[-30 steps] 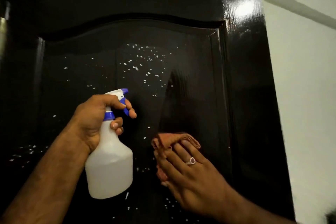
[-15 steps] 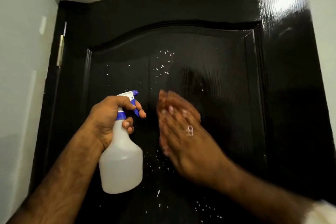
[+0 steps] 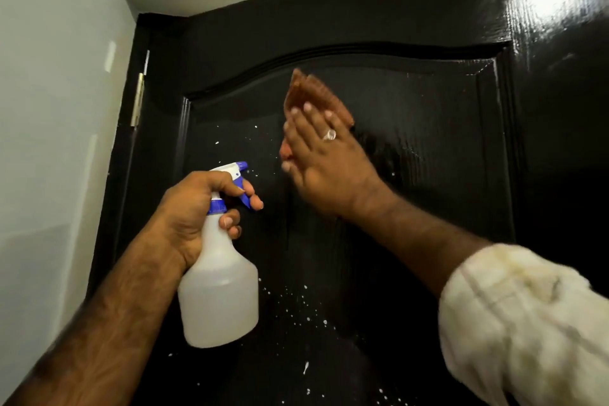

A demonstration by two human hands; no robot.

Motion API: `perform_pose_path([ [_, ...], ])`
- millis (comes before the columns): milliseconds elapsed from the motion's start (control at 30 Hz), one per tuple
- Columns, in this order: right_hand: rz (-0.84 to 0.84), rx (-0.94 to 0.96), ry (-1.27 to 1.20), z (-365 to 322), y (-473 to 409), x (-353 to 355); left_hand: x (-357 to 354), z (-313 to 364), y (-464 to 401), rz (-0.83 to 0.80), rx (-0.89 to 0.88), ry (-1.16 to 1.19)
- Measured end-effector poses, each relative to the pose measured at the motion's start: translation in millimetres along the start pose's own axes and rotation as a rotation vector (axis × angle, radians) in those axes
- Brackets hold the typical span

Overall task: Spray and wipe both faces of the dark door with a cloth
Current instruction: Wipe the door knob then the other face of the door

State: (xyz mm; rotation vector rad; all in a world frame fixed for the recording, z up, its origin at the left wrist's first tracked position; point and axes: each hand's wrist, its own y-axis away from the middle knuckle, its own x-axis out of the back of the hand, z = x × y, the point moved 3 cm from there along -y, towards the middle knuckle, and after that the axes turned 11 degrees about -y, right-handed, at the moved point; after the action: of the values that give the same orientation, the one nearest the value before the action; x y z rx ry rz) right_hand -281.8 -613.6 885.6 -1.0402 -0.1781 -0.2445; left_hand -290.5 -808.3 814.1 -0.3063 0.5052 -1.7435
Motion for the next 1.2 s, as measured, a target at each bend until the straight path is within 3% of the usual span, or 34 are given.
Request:
perform_pose_path([
  [133, -0.130, 0.158, -0.018, -31, 125, -8, 4, -9, 4, -0.016, 0.025, -0.010],
  [200, -0.095, 0.086, 0.010, -6, 155, 6, -1, -12, 5, -0.029, 0.029, 0.002],
  [400, 0.130, -0.342, 0.120, 78, 63, 58, -20, -10, -3, -0.073, 0.026, -0.047],
  [467, 0.125, -0.366, 0.095, 71, 28, 45, -21, -9, -6, -0.065, 0.007, -0.046],
  [533, 0.084, -0.237, 0.078, 42, 31, 27, -18, -8, -8, -0.069, -0.003, -0.019],
  [700, -0.137, 0.126, 0.005, -18, 161, 12, 2, -21, -2, -0.069, 0.023, 0.000],
  [800, -0.020, 0.035, 0.067, 25, 134, 23, 20, -27, -5, -0.029, 0.047, -0.011],
  [933, 0.069, -0.161, 0.087, 44, 7, 31, 37, -23, -14, 0.015, 0.050, -0.046],
  [1067, 0.036, -0.023, 0.034, -26, -54, -15, 56, -21, -15, 0.063, 0.029, -0.025],
  [1200, -0.164, 0.218, -0.067, -94, 29, -45, 69, -31, -9, 0.059, 0.037, -0.011],
])
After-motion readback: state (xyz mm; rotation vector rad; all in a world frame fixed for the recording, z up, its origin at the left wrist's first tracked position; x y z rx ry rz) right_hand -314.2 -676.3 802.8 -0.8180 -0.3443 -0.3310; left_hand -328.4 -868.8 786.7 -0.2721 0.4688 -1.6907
